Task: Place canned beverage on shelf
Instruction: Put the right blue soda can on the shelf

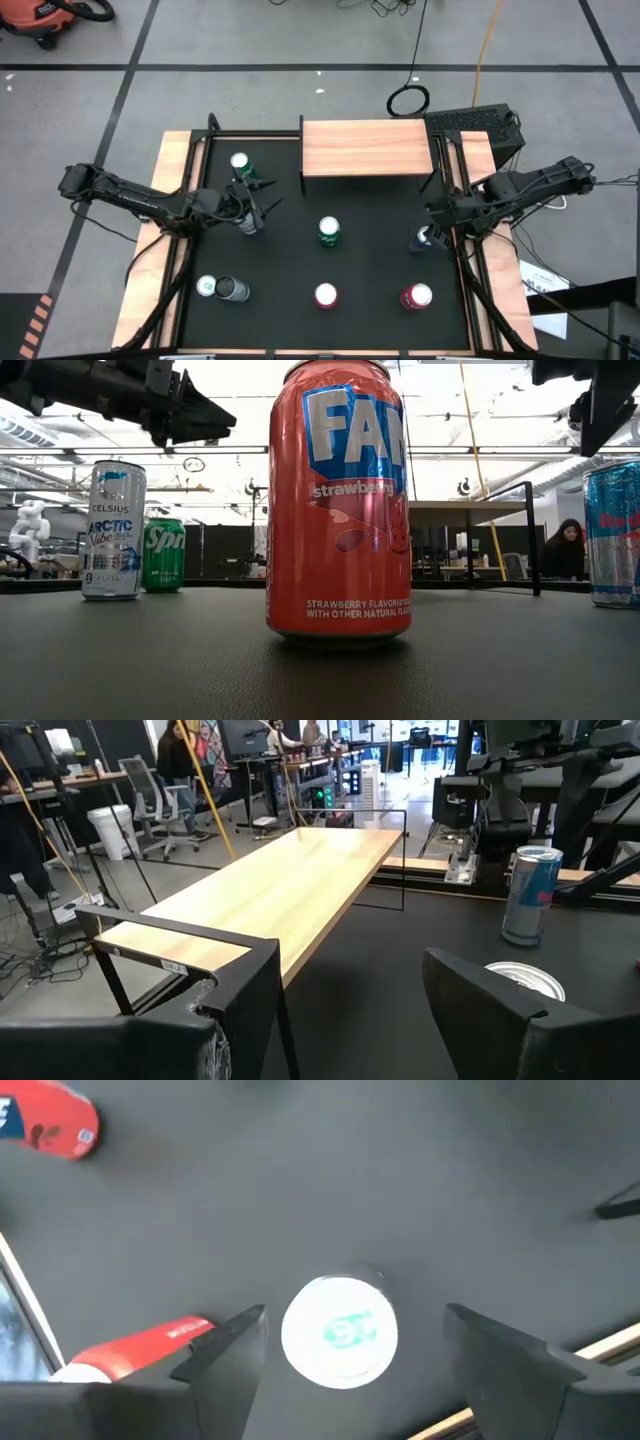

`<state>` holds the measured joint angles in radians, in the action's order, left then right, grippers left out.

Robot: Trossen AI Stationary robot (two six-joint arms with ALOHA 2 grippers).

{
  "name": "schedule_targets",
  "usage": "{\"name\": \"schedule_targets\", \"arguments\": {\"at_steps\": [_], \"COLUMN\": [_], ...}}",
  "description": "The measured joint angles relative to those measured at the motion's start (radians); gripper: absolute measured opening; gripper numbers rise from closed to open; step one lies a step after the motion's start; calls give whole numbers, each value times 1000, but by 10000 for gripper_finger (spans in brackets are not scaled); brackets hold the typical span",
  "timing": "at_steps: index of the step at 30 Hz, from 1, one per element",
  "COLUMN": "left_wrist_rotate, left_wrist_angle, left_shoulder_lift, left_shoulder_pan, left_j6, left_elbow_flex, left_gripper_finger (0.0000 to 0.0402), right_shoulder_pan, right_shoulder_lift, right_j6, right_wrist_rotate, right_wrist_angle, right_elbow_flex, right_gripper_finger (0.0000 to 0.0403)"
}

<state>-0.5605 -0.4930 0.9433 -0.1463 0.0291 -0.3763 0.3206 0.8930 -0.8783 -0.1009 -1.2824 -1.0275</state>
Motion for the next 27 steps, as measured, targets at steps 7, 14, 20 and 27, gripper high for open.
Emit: {"name": "schedule_targets", "arguments": {"at_steps": [7,14,20,27], "left_wrist_rotate": [0,0,0,0], "left_wrist_angle": [5,5,5,13], "left_shoulder_lift": [0,0,0,0], "left_shoulder_pan": [0,1,1,1], "left_j6": [-24,-24,-24,-24], "left_elbow_flex": [0,0,0,0], "left_gripper_finger": [247,247,247,247], "right_shoulder_pan": [60,87,94,94], "right_shoulder_lift": [33,72,99,118], "right_j6": [51,43,35,-21], "right_wrist_rotate": [0,3,-40,-54], "right_wrist_angle": [8,51,84,40], "right_elbow_flex": [47,124,131,132], "right_gripper_finger": [291,320,333,296]}}
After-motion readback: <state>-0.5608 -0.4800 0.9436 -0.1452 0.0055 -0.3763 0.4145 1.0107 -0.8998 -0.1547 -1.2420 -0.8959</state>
